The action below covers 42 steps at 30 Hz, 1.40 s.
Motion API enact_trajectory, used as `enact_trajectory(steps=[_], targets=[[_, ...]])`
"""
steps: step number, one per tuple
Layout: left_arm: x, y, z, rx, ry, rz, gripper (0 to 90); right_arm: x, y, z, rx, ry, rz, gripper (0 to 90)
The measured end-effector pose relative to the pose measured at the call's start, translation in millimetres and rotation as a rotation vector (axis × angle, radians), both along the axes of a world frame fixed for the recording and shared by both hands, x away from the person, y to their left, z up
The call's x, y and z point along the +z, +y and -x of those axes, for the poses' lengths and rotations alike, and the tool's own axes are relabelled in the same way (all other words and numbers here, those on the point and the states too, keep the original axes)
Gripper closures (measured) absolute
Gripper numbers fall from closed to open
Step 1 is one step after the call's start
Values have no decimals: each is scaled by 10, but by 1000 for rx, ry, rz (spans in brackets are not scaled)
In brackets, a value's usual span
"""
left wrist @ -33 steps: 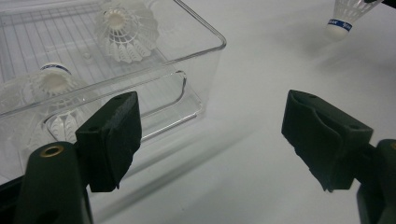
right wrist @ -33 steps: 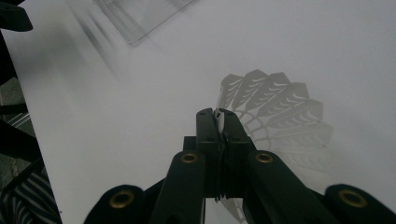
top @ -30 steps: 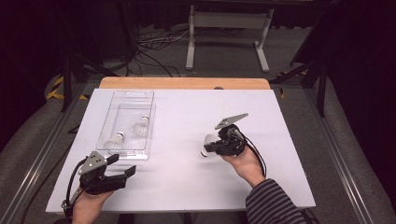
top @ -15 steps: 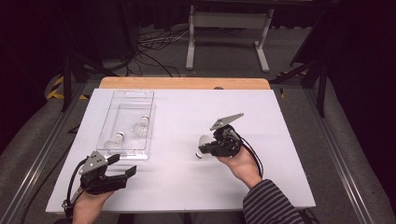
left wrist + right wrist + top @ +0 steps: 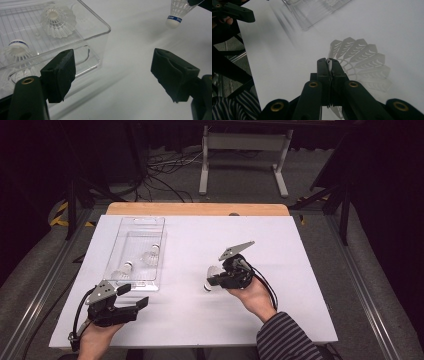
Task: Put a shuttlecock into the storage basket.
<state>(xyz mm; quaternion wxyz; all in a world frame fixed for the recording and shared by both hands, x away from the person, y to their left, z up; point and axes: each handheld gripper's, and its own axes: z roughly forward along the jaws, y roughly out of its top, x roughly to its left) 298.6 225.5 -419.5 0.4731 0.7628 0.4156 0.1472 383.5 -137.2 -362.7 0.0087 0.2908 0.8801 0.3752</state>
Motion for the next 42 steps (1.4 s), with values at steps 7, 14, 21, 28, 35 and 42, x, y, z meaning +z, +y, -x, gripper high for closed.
enact_trajectory(steps=[7,14,21,28,35,42], targets=[[86,-34,-34,-1,-18,13,216,39,12,1,2,-4,7,887],[150,-164,-95,-41,-23,-9,223,77,14,5,4,-11,0,887],[181,-319,-166,-74,-15,-23,232,91,15,8,6,-9,-3,886],[198,-489,-243,-128,-5,-39,240,107,25,9,12,-11,-5,887],[188,-654,-297,-180,16,-60,247,120,38,12,16,-11,-8,887],[186,-779,-348,-221,25,-72,250,118,60,15,24,-9,-16,887]])
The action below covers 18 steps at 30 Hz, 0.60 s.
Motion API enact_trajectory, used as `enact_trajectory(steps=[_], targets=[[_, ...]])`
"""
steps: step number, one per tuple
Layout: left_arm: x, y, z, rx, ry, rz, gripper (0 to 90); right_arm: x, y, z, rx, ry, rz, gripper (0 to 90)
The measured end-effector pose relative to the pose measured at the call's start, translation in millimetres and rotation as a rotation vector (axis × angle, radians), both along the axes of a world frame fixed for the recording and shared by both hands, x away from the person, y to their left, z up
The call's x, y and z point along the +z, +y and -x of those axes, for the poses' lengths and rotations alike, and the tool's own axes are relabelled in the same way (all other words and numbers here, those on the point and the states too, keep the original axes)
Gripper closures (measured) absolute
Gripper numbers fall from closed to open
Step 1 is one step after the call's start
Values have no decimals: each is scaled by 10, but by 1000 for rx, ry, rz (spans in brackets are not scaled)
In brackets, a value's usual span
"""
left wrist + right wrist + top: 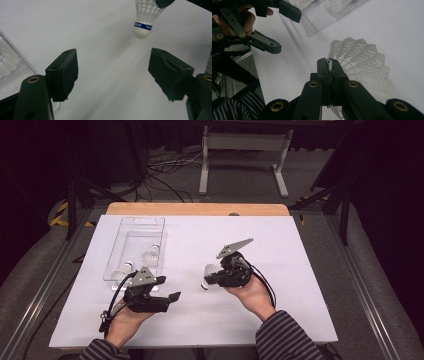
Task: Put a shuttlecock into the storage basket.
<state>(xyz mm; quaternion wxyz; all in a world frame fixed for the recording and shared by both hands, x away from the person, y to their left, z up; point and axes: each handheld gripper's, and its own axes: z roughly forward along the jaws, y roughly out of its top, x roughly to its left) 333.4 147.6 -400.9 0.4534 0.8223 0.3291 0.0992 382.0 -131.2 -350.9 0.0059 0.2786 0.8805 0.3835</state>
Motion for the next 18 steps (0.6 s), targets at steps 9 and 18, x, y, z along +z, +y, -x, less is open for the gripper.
enact_trajectory(steps=[9,18], targets=[[-10,-133,-58,-20,19,-14,283,18,25,1,7,-4,-17,886],[-29,-281,-97,-45,42,-43,319,22,43,2,9,-1,-26,887]])
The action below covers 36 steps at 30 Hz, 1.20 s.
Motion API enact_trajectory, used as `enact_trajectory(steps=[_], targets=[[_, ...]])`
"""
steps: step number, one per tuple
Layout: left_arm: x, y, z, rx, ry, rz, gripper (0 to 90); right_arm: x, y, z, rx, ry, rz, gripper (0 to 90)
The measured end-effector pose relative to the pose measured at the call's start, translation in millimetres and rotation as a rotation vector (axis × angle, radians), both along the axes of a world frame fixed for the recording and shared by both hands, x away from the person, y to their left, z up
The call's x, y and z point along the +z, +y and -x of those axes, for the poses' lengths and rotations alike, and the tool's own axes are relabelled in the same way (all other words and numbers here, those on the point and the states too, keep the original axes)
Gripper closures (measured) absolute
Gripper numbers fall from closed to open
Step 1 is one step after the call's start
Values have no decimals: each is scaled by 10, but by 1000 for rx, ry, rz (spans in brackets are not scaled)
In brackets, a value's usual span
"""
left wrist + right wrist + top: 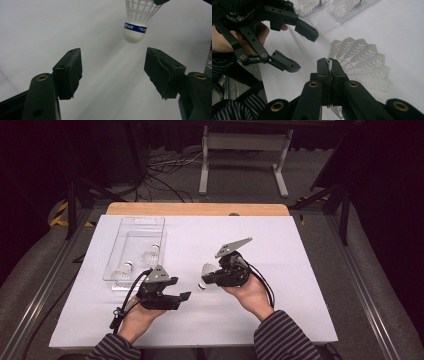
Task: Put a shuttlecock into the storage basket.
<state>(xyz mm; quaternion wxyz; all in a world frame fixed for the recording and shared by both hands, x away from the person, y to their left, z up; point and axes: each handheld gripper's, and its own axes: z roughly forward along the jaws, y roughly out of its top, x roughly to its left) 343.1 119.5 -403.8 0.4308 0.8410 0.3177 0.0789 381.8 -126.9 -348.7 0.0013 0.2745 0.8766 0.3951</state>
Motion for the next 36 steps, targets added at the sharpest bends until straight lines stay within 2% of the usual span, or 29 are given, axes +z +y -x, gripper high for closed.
enact_trajectory(steps=[7,10,22,36], targets=[[2,-84,-23,-13,33,-28,333,-2,41,5,12,5,-7,886],[-1,-121,-35,-26,33,-37,336,1,61,7,16,3,-10,886],[-3,-235,-48,-51,47,-30,430,-1,123,20,36,16,-20,886],[-10,-287,-70,-71,59,-24,552,-15,176,34,52,28,-39,886]])
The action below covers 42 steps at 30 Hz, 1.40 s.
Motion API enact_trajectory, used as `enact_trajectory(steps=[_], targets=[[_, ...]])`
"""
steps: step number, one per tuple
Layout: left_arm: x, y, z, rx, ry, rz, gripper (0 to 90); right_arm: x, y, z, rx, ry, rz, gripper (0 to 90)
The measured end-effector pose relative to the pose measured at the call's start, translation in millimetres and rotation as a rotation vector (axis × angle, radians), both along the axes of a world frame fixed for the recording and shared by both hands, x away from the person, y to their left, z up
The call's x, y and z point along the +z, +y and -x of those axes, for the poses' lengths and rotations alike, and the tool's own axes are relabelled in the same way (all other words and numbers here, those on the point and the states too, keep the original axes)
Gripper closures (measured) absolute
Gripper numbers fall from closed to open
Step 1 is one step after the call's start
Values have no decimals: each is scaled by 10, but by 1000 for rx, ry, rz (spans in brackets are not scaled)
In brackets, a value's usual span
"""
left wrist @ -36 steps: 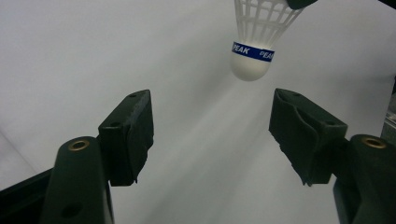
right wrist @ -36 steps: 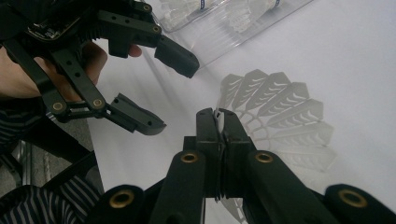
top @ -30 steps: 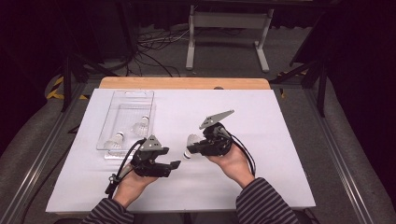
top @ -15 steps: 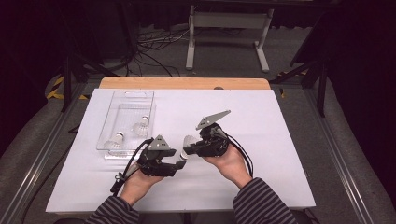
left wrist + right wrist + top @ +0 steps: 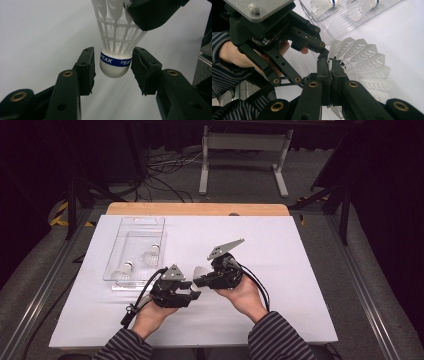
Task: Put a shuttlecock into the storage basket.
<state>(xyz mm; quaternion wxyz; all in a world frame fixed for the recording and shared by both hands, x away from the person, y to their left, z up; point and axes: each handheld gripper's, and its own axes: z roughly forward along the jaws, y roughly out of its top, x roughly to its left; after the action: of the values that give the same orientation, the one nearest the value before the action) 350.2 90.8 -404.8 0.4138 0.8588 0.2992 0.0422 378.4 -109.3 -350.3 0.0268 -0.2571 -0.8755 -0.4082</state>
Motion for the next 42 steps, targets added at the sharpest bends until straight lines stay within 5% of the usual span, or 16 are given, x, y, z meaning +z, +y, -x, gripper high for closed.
enact_trajectory(steps=[4,16,25,42], targets=[[1,5,-3,-10,5,1,633,-2,1,-1,0,0,-2,885],[18,19,11,-5,-17,-47,647,-24,10,-1,-4,-6,3,853],[15,42,-9,11,1,-66,648,-32,-21,4,-37,-21,15,686],[27,111,-28,28,29,-66,648,-2,-255,84,-124,-149,10,442]])
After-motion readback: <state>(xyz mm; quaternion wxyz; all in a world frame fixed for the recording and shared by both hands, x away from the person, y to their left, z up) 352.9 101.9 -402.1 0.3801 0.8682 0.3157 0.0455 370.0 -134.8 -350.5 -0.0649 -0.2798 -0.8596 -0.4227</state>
